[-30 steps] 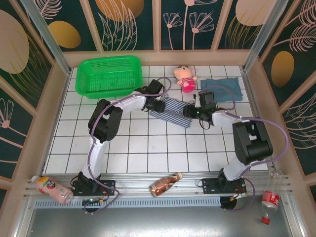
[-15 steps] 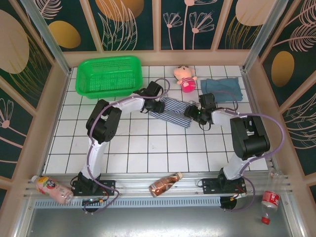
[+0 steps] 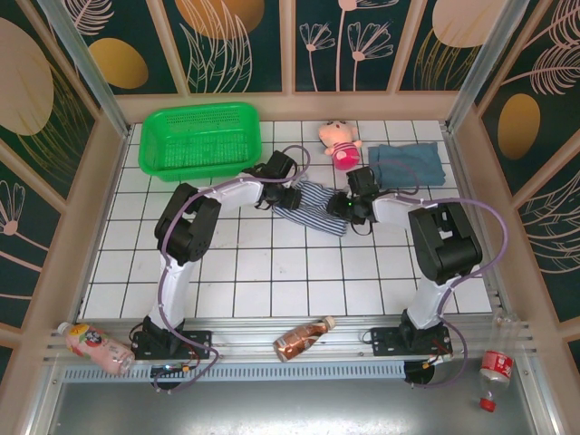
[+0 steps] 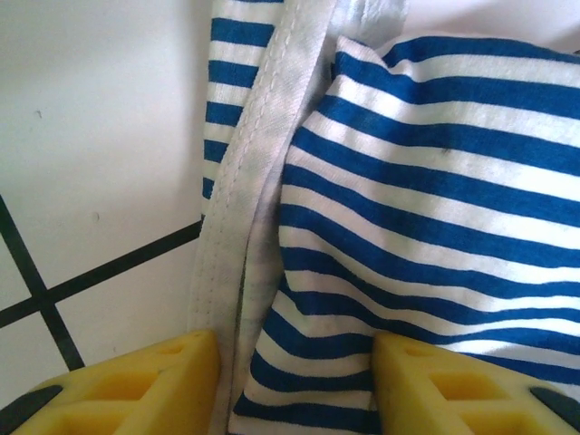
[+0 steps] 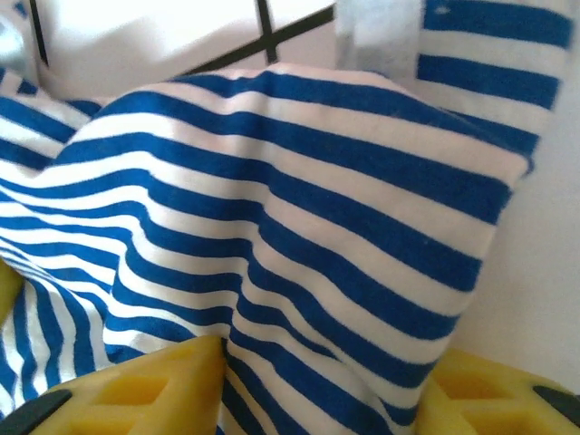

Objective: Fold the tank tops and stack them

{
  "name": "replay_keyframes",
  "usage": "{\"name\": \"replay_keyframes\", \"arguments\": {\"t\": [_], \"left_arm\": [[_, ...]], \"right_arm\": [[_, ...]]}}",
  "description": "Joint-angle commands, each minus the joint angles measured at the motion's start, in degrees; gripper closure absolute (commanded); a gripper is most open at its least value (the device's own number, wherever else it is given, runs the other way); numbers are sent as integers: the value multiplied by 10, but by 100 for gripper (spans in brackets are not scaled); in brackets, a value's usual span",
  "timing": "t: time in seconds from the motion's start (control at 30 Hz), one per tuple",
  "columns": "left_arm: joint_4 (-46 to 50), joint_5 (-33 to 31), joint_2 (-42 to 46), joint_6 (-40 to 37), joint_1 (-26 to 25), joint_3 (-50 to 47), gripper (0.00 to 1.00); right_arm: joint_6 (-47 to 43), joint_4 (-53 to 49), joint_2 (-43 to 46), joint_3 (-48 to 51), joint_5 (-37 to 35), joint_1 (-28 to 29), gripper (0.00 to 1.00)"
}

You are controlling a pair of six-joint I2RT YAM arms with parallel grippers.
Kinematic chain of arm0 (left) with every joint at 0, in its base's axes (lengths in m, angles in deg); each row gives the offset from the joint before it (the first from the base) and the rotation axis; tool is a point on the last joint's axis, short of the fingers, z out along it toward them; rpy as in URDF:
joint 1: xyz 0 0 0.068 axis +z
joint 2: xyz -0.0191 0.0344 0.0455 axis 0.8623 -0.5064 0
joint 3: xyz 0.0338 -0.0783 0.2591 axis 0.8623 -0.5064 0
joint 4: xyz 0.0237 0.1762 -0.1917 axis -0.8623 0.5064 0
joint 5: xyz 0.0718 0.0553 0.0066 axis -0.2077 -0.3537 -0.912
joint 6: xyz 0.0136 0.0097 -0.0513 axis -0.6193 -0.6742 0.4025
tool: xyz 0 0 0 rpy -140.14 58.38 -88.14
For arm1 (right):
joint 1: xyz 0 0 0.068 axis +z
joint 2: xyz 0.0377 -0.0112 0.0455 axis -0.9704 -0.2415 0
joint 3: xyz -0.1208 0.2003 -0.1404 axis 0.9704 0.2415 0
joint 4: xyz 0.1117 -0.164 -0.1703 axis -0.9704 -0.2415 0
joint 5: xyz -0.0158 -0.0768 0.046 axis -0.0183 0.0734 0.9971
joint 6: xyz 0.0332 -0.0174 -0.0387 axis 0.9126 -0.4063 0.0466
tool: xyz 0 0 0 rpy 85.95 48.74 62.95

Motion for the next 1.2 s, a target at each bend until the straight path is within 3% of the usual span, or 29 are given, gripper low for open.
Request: {"name": "replay_keyframes", "arguments": {"t": [0.0, 0.07, 0.27, 0.7, 0.93, 1.17], "left_arm": [[64, 8, -1, -7, 1, -22, 51], [64, 11, 13, -6, 1, -21, 50], [69, 43, 68, 19, 1, 5, 47], [-23, 147, 202, 101, 1, -39, 42], [-107, 187, 237, 153, 1, -112, 39], [-187, 216, 270, 223, 1, -180, 26]], "right_arm": [[13, -15, -4, 2, -2, -4, 68], [6, -16, 9, 4, -13, -9, 76], [-59, -52, 45, 7, -38, -35, 88], [-438, -159, 80, -96, -198, -88, 93], [-582, -140, 58, -159, -211, -124, 94], [-672, -148, 6, -247, -214, -148, 93]]}}
